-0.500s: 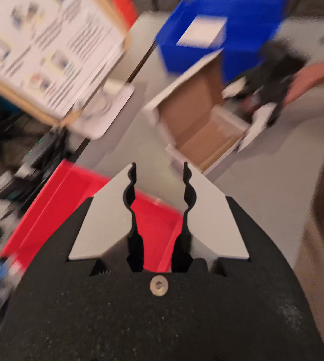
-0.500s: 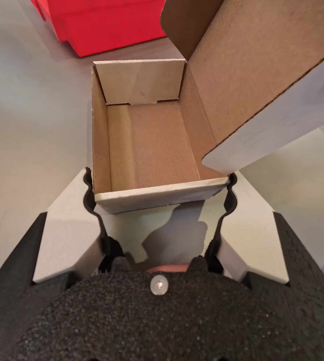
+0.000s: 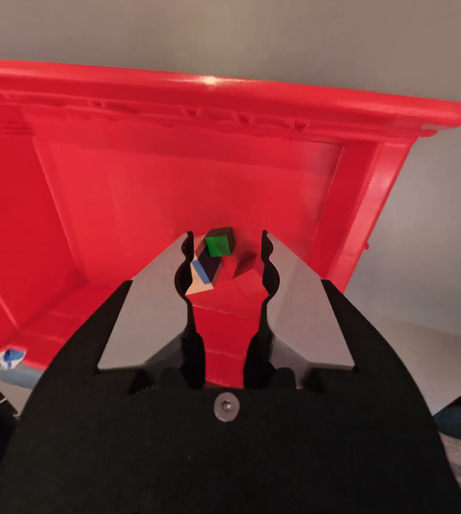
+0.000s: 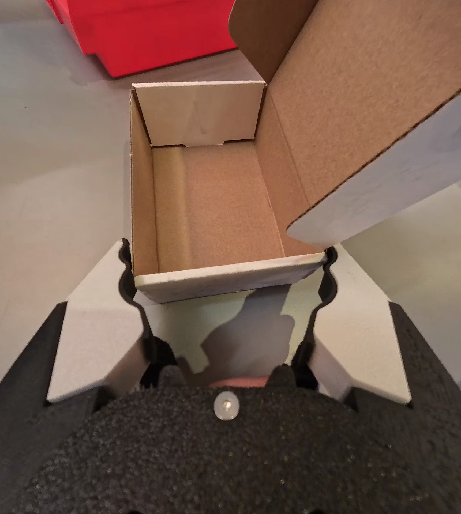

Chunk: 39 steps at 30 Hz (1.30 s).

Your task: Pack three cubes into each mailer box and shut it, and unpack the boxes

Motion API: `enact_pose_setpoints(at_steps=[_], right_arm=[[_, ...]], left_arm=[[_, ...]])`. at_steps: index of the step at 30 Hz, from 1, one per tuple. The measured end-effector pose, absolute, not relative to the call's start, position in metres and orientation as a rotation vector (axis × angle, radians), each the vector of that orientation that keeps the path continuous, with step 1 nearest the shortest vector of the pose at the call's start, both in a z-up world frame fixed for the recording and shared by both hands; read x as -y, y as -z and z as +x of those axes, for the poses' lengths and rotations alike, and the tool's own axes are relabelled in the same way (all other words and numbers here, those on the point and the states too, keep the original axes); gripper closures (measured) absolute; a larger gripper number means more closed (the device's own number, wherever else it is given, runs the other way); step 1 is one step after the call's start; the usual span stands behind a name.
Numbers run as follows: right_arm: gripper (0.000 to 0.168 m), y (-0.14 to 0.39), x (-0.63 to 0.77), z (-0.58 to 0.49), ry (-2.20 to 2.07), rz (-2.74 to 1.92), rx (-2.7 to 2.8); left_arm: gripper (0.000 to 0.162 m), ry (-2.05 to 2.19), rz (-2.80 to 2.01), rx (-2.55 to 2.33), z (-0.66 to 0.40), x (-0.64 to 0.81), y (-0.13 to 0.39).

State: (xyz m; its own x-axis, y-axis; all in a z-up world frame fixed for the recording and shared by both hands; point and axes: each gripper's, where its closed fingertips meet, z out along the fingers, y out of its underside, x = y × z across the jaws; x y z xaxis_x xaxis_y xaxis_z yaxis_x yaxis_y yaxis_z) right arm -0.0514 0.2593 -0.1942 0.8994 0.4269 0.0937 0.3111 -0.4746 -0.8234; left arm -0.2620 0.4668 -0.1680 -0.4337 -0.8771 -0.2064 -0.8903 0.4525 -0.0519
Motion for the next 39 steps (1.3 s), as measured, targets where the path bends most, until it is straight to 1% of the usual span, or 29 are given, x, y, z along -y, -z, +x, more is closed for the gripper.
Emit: enact_pose_setpoints(at_steps=[7, 12, 14, 18, 22, 27, 30, 33, 39], right_arm=[[0.034, 0.194, -0.26, -0.052, -0.155, -2.101, 0.53], [0.034, 0.194, -0.26, -0.052, -0.16, -2.097, 0.53], [0.034, 0.194, -0.26, -0.052, -0.164, -2.096, 0.527], [0.034, 0.193, -0.26, -0.052, -0.171, -2.095, 0.522], [0.034, 0.193, -0.259, -0.052, -0.166, -2.098, 0.522], [0.034, 0.193, -0.259, -0.052, -0.162, -2.099, 0.525], [0.034, 0.193, -0.259, -0.053, -0.164, -2.096, 0.527], [0.034, 0.193, -0.26, -0.054, -0.177, -2.087, 0.524], [0.034, 0.193, -0.26, -0.054, -0.172, -2.082, 0.531]], left_arm=[[0.121, -0.24, -1.541, -2.615, -0.266, -0.486, 0.199], [0.131, -0.287, -1.555, -2.622, -0.276, -0.496, 0.209], [0.14, -0.282, -1.555, -2.617, -0.28, -0.496, 0.21], [0.143, -0.247, -1.519, -2.592, -0.282, -0.493, 0.204], [0.143, -0.121, -1.467, -2.515, -0.265, -0.479, 0.171], [0.143, 0.175, -1.238, -2.373, -0.197, -0.422, 0.083], [0.143, 0.326, -1.068, -2.367, -0.152, -0.364, 0.057], [0.143, 0.264, -0.932, -2.418, -0.118, -0.325, 0.072], [0.143, 0.255, -0.878, -2.565, -0.072, -0.289, 0.146]])
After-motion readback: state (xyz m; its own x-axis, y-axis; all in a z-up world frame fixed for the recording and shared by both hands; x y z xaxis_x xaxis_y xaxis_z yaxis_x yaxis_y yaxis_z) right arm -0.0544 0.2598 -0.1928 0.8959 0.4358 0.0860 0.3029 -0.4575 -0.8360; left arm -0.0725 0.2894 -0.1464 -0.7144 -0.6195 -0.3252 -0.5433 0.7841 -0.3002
